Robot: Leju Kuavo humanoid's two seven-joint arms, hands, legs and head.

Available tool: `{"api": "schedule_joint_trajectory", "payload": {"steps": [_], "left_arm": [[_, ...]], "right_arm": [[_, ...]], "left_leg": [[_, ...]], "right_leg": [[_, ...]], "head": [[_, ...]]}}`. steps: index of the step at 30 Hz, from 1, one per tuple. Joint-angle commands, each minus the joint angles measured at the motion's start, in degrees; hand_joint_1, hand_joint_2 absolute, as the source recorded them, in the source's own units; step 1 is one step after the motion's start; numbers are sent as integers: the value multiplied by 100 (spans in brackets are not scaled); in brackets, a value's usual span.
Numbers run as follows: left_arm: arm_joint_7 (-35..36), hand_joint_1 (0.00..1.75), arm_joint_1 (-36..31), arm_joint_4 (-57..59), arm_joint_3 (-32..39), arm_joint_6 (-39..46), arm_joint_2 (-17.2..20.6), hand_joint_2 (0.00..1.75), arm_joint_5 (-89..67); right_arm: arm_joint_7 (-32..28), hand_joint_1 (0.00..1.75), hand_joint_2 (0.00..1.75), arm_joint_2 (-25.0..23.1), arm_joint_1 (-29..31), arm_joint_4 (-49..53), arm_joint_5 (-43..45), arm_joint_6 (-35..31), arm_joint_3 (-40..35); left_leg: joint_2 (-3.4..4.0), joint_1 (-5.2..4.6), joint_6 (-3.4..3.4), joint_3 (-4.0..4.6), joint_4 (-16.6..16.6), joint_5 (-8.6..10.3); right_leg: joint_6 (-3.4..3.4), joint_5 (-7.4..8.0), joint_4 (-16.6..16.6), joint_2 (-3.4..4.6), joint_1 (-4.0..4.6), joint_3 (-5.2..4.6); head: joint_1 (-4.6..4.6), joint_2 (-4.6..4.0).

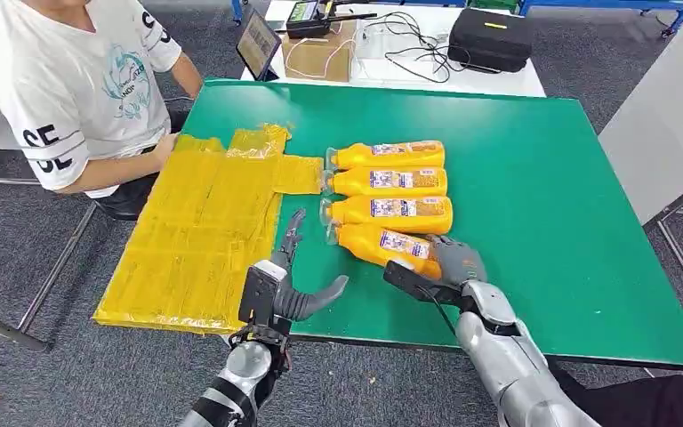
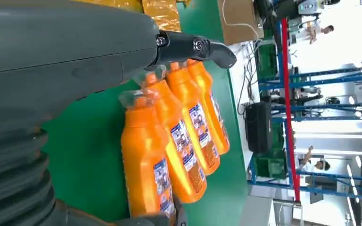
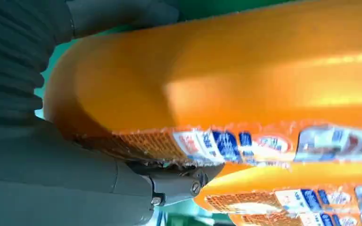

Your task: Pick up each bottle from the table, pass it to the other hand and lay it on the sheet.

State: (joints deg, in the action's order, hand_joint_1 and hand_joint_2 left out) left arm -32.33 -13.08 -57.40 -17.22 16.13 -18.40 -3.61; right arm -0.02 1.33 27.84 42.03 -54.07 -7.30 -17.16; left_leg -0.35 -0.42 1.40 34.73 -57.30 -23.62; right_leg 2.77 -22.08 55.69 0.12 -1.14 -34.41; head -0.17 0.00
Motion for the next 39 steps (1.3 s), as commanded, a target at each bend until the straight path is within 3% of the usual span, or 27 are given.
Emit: {"api": "schedule_joint_trajectory", "payload": {"steps": [1,10,15,20,29,37,39], "left_arm": [[-59,0,-384,673,405,258,30,175,-110],[-59,0,-384,673,405,258,30,175,-110],[-91,0,-441,689,570,597,161,175,-214],[-7,0,-449,536,662,501,248,175,-231],[176,0,-652,735,479,415,222,175,-184],[599,0,-647,521,204,-1228,258,175,988],[635,0,-639,464,182,-1298,261,175,1052]], "right_arm": [[-399,175,175,-122,-622,692,925,-105,254],[-399,175,175,-122,-622,692,925,-105,254],[-959,175,175,-564,-1245,1794,2045,-497,723],[-1257,175,175,-954,-1500,2220,2585,-948,575],[-1710,175,175,-1368,-1052,1366,3102,-1215,324],[-1878,175,175,-1523,-558,501,3314,-1078,-283],[-1886,175,175,-1551,-538,427,3320,-1062,-320]], "left_leg": [[-6,10,-11,-11,5,-4],[-1,9,-11,6,2,-8],[-2,8,-13,10,4,-8],[6,8,-15,36,2,-10],[9,12,-14,53,-2,-10],[4,7,-12,58,1,-7],[8,9,-15,50,3,-9]], "right_leg": [[-12,-6,-8,-13,11,16],[-11,-8,-4,-7,10,-2],[-13,-8,-4,-6,8,-4],[-14,-7,3,8,9,-31],[-13,-6,4,12,11,-48],[-11,-5,3,9,6,-53],[-13,-7,0,12,8,-46]], "head": [[2,0],[0,0],[0,2],[0,0],[2,0],[0,0],[0,0]]}}
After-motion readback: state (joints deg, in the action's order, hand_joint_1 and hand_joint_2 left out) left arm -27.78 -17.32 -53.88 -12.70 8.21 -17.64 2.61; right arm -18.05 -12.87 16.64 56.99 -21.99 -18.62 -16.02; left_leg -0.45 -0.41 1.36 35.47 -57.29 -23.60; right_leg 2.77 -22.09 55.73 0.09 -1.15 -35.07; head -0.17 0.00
